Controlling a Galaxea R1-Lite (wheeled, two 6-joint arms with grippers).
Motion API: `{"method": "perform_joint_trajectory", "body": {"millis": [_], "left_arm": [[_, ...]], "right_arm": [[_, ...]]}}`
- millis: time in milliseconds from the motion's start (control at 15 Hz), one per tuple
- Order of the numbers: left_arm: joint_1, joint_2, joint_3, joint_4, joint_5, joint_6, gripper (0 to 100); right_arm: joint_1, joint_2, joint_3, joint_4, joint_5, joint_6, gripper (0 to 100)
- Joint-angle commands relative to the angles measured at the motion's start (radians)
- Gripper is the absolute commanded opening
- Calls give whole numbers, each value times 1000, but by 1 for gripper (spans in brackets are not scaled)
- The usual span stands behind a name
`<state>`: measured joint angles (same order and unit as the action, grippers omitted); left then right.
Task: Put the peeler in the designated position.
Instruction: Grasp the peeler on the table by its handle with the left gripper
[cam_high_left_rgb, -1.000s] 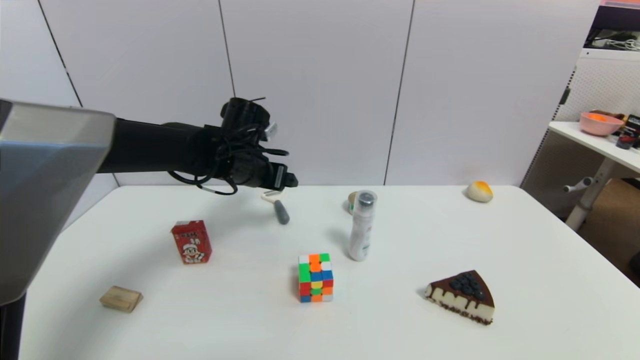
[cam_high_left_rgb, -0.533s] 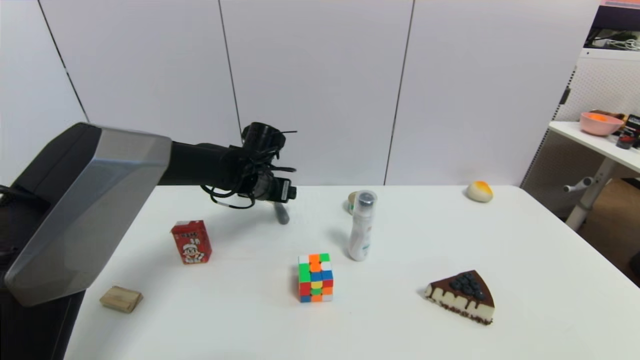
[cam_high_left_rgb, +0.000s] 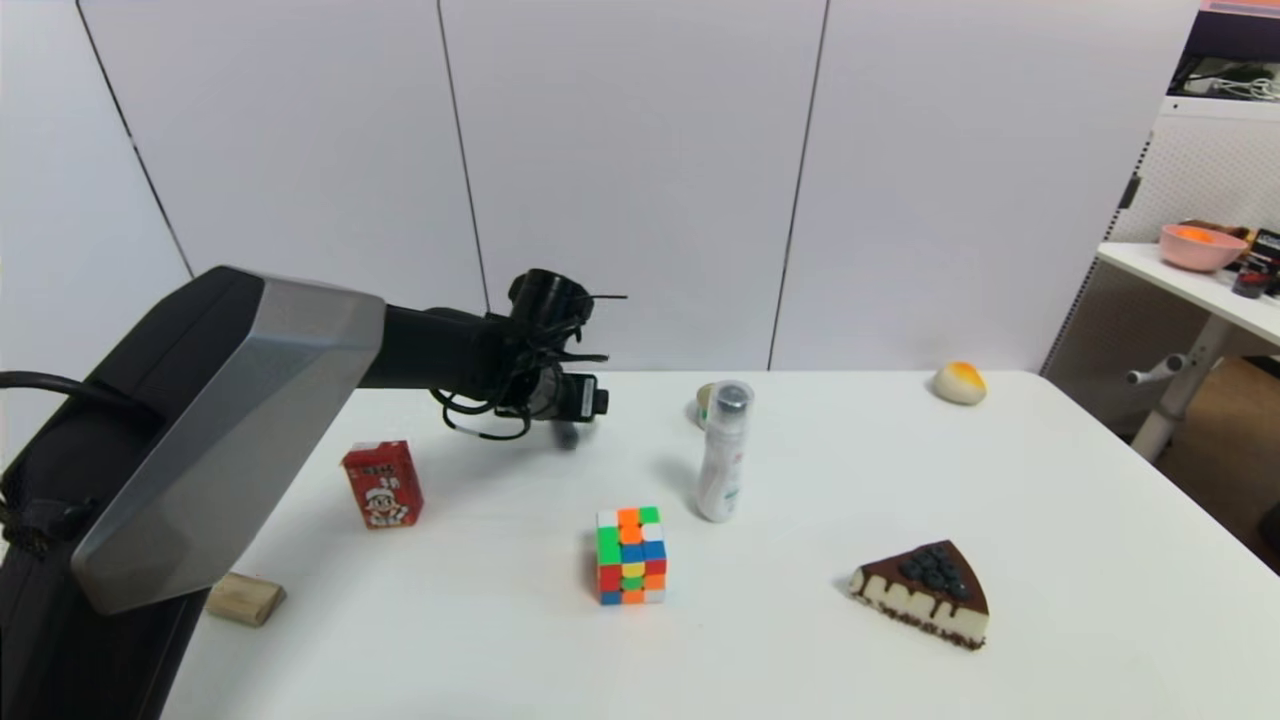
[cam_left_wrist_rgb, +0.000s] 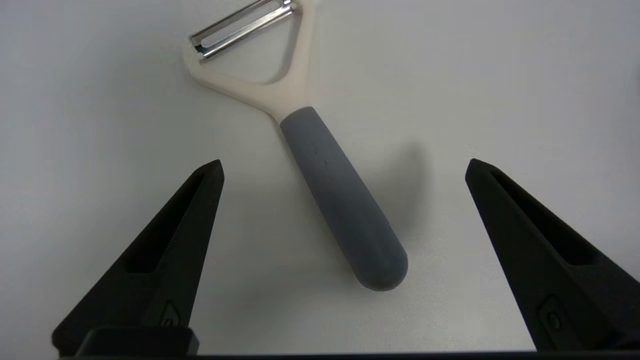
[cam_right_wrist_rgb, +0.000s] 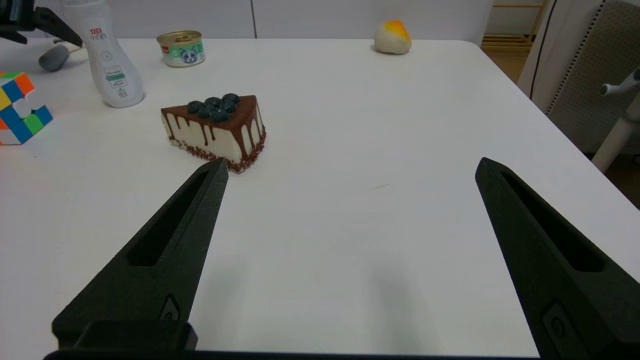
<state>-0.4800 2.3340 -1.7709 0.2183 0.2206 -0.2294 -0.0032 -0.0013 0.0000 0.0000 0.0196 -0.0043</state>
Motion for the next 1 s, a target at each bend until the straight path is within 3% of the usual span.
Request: {"method": "perform_joint_trajectory", "body": {"millis": [67, 1000], "left_arm": [[-12, 11, 1, 0, 83, -48, 100], [-38, 21, 7, 6, 85, -133, 100]], "right_arm": [[0, 1, 2, 0, 0, 0, 100], [0, 1, 2, 0, 0, 0, 100]]}}
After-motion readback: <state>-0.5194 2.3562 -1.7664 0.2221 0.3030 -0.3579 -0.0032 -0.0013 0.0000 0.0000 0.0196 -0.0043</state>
